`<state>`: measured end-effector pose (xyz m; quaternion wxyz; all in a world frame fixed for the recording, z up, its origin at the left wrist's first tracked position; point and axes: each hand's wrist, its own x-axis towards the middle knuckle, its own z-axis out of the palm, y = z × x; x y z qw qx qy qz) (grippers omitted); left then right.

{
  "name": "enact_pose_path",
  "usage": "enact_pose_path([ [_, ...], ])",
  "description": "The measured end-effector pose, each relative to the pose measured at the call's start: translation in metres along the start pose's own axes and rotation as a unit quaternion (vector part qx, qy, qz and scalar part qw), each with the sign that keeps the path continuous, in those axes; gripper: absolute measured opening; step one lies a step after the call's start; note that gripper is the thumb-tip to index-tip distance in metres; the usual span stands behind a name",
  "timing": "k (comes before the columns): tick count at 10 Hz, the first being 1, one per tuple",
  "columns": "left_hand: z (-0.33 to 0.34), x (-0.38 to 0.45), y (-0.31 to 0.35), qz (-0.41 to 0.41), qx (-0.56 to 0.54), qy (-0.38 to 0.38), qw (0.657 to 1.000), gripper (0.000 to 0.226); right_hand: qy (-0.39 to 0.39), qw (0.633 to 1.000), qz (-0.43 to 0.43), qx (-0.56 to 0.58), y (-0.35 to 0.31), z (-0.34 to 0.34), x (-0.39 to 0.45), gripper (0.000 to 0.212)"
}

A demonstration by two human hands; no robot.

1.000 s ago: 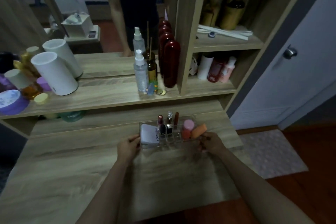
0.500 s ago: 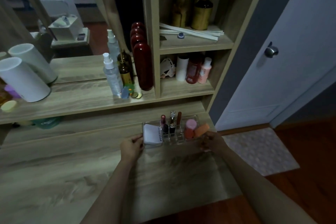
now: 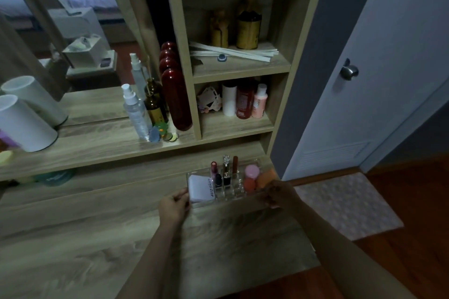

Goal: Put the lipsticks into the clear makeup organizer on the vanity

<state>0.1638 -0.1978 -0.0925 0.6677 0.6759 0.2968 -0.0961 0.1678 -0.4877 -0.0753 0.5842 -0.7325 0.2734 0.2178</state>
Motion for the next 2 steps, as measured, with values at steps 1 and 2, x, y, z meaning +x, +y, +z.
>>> enact_pose_path([
  [1, -0.003, -0.006, 0.002, 0.004, 0.027, 0.001, 1.000, 0.030, -0.079, 0.985, -0.137, -0.069, -0.001, -0.007, 0.003, 0.015],
  [2, -0.021, -0.018, 0.012, 0.065, 0.115, 0.130, 0.983, 0.030, -0.355, 0.915, -0.190, -0.026, 0.011, -0.007, 0.004, 0.007],
])
